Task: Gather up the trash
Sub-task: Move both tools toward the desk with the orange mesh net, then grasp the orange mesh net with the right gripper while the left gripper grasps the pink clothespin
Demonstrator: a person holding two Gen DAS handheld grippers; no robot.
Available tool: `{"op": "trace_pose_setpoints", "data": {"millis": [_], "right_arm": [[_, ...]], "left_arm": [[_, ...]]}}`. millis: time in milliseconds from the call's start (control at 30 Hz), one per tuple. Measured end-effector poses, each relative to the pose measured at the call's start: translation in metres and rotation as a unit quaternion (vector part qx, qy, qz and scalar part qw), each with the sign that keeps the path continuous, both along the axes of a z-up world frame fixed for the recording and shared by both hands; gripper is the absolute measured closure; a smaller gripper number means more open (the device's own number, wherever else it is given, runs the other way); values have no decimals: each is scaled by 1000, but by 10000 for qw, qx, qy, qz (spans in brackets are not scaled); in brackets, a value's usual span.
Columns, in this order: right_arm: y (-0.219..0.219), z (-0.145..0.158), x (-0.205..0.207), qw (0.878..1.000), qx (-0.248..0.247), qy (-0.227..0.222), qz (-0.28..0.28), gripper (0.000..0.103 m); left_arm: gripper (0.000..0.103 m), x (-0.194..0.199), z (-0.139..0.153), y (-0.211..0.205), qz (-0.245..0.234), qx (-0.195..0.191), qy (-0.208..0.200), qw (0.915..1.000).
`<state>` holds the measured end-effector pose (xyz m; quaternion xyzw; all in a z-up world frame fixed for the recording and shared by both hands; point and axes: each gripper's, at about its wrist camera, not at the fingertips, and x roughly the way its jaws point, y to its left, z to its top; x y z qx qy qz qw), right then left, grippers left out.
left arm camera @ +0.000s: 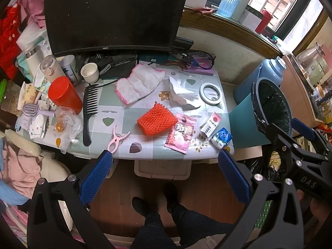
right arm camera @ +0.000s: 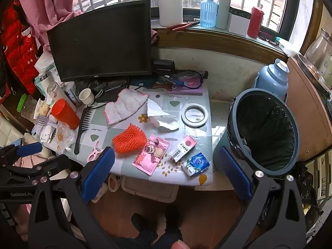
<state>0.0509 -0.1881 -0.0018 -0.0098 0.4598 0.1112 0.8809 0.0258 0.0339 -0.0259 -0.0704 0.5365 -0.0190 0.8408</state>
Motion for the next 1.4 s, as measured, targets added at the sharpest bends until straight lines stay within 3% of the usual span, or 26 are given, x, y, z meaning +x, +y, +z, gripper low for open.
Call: {"op": "trace_pose_setpoints", "data": {"millis": [333, 733, 1133, 1400], "right_arm": [[12, -1, 2, 9995, 294, 85, 66, 4], [51, -8, -13, 9972, 519, 245, 487, 4], [93, -30, -25, 9938, 841, 586, 433, 4], [103, -74, -15, 9818, 1230, 1437, -148, 4]], "left_arm": [[4, 5, -5, 11, 48, -94, 75, 9999], [4, -5, -21, 62, 96, -449, 194, 9988], [4, -16, -45, 108, -155, -696, 241, 9972], [4, -18, -88, 152, -24, -870, 454, 9952]]}}
